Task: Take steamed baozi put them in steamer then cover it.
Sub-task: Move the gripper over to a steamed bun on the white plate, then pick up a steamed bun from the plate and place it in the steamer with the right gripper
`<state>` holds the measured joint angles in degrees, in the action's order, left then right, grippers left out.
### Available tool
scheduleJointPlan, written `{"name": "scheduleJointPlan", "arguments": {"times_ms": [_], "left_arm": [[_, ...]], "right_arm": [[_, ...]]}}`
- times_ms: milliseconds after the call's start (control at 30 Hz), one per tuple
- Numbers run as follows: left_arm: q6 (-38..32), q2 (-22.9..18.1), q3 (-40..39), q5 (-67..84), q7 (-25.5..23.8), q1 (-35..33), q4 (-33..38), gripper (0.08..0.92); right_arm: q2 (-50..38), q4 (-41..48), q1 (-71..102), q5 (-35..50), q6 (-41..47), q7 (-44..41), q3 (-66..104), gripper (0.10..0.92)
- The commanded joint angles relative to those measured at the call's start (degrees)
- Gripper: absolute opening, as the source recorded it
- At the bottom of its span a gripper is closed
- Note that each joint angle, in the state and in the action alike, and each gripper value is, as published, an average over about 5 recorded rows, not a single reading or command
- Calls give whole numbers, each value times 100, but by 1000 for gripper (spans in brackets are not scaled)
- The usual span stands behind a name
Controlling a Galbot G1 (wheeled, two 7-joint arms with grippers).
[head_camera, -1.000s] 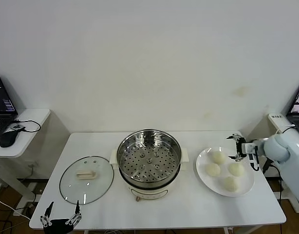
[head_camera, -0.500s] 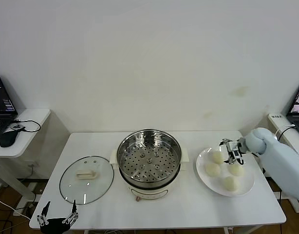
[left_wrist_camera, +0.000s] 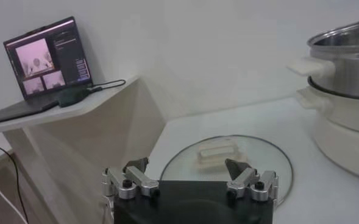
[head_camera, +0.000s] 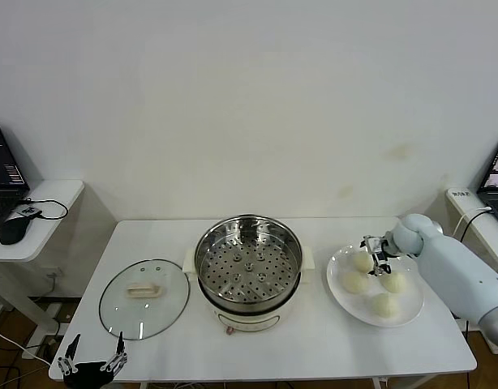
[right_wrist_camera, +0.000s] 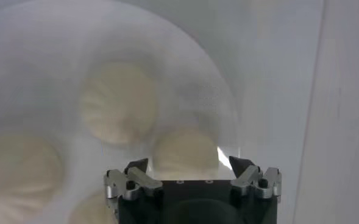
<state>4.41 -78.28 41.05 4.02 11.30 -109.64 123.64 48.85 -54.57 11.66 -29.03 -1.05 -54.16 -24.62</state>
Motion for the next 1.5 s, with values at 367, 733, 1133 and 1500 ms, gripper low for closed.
{"name": "scheduleJointPlan", "arguments": {"times_ms": [367,733,1133,1500], "left_arm": [[26,16,-2,19,-4,6,17,823],[34,115,4,296,14,-10,56,823],[11,168,-30,395,20,50,105,823],[19,179,108,490,6,104,152,823]], "right_arm": [[-196,-289,-426,440,1,-169,-466,589],[-1204,-1585,-2316,2245,104,-335,-1902,607],[-122,-2398,-4728,3635,280,-295,-3740,611],[1481,-2244,-4852,3490,-614,-85,-4687,611]]}}
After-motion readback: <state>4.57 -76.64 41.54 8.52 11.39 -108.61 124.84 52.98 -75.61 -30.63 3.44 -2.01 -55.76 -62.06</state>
